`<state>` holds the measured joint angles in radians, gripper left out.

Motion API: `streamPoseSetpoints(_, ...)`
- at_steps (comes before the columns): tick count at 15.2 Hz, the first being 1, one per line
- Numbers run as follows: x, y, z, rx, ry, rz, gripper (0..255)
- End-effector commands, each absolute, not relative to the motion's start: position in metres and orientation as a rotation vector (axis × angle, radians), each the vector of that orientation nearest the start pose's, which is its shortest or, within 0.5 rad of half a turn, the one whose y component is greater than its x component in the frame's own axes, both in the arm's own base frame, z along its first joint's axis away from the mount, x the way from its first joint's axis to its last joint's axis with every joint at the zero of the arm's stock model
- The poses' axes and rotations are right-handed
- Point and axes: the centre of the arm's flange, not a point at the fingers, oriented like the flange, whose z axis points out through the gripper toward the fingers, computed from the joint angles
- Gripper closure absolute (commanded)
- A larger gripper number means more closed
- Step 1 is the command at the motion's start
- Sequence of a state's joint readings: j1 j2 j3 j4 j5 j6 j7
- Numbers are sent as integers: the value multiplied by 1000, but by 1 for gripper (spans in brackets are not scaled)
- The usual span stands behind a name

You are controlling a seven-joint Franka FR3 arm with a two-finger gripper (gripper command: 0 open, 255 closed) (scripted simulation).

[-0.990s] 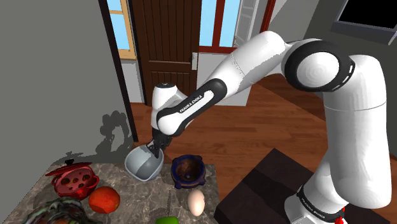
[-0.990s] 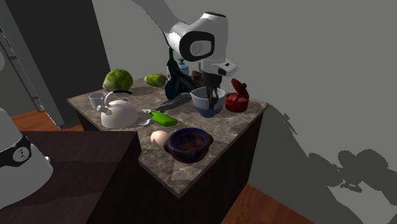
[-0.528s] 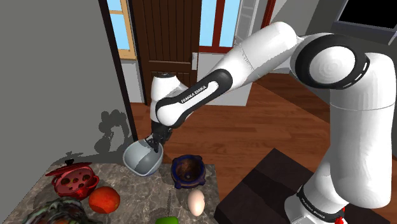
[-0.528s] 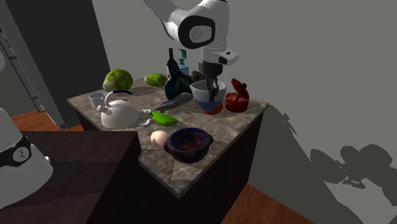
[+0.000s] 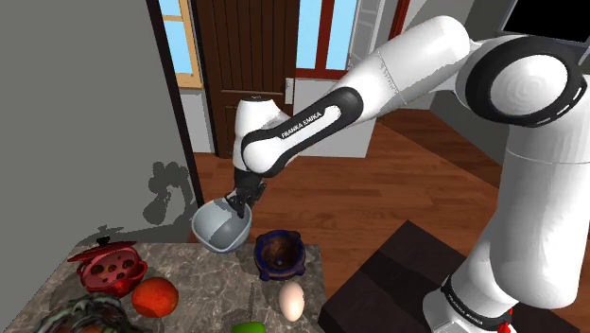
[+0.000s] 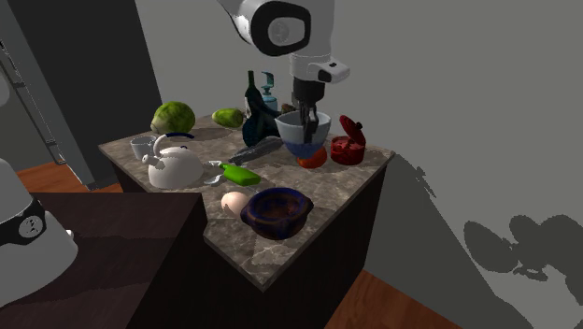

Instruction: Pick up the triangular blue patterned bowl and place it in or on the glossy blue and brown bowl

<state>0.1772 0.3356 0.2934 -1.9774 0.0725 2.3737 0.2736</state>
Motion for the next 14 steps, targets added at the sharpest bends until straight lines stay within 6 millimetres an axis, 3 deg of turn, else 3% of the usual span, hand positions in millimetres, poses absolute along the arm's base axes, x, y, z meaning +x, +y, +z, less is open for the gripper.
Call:
streamPoseSetpoints(1,541,251,319,-2972,-190,-23,255)
streamPoseSetpoints(12,482,120,344,-2972,-190,-23,255)
streamPoseSetpoints(14,482,120,333,-2972,-190,-23,255)
